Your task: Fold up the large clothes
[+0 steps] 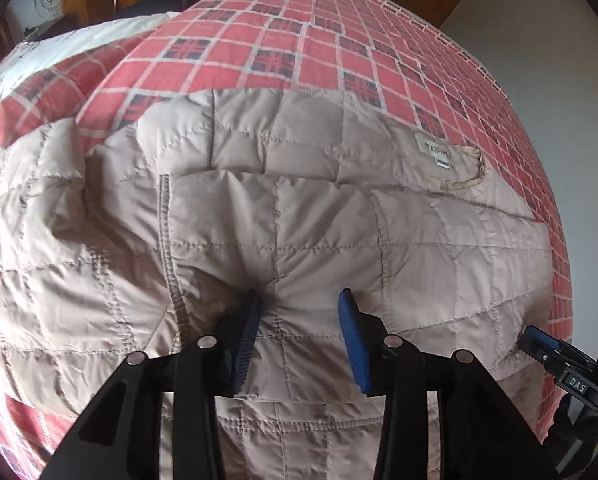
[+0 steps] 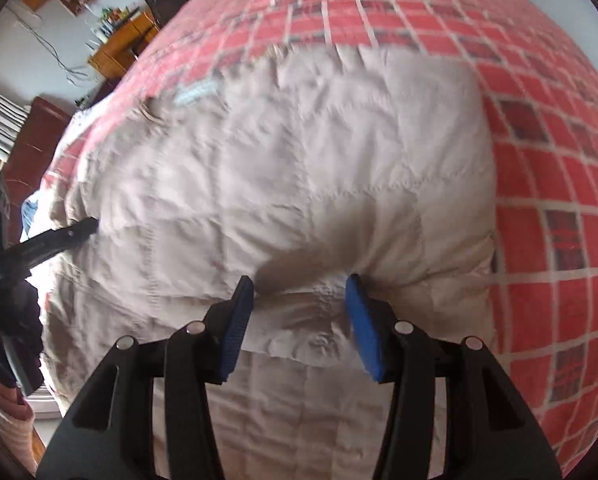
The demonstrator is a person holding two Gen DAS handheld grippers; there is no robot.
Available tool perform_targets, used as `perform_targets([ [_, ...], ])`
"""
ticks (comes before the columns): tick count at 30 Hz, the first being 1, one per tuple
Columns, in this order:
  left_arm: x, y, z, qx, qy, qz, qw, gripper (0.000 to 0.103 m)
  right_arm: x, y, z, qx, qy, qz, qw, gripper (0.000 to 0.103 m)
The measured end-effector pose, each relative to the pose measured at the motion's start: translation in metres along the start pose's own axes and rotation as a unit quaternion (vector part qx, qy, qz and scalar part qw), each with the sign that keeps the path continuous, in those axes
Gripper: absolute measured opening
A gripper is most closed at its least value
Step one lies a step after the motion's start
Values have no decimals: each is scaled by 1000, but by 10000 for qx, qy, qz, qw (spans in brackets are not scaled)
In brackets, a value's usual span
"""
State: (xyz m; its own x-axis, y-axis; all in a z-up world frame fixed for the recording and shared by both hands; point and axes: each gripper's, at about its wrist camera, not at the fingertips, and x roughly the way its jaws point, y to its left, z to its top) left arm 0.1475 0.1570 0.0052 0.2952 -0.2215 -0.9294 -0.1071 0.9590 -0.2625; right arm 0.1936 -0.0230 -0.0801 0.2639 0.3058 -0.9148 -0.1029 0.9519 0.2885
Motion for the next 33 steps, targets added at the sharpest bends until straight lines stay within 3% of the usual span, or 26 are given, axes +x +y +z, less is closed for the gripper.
perform_targets([
  [7, -6, -2, 0, 127, -5, 25, 9999, 41, 3, 9, 1, -112, 44, -254, 9996, 52],
  [10, -34, 10, -2, -84, -264, -101, 9996, 42, -13, 14, 1, -4, -122, -19, 9999, 53],
  [13, -75, 38, -10, -290, -695, -215, 9969, 52, -36, 27, -3, -122, -378, 204, 9990, 53],
  [18, -126, 122, -27, -978, -1088, 200, 9890, 54, -47, 58, -10, -393, -426, 495, 9971, 57],
  [22, -150, 196, -50, -1646, -1205, 711, 9764, 55, -41, 77, -13, -549, -335, 561, 9964, 57],
  [26, -166, 268, -80, -2529, -1315, 1020, 9531, 55, -30, 95, -17, -682, -203, 572, 9958, 57],
  [29, -170, 315, -98, -3193, -1427, 944, 9321, 55, -20, 99, -19, -679, -114, 552, 9961, 57],
  [33, -164, 353, -104, -3746, -1603, 571, 9114, 54, -10, 101, -19, -655, -41, 446, 9968, 57],
])
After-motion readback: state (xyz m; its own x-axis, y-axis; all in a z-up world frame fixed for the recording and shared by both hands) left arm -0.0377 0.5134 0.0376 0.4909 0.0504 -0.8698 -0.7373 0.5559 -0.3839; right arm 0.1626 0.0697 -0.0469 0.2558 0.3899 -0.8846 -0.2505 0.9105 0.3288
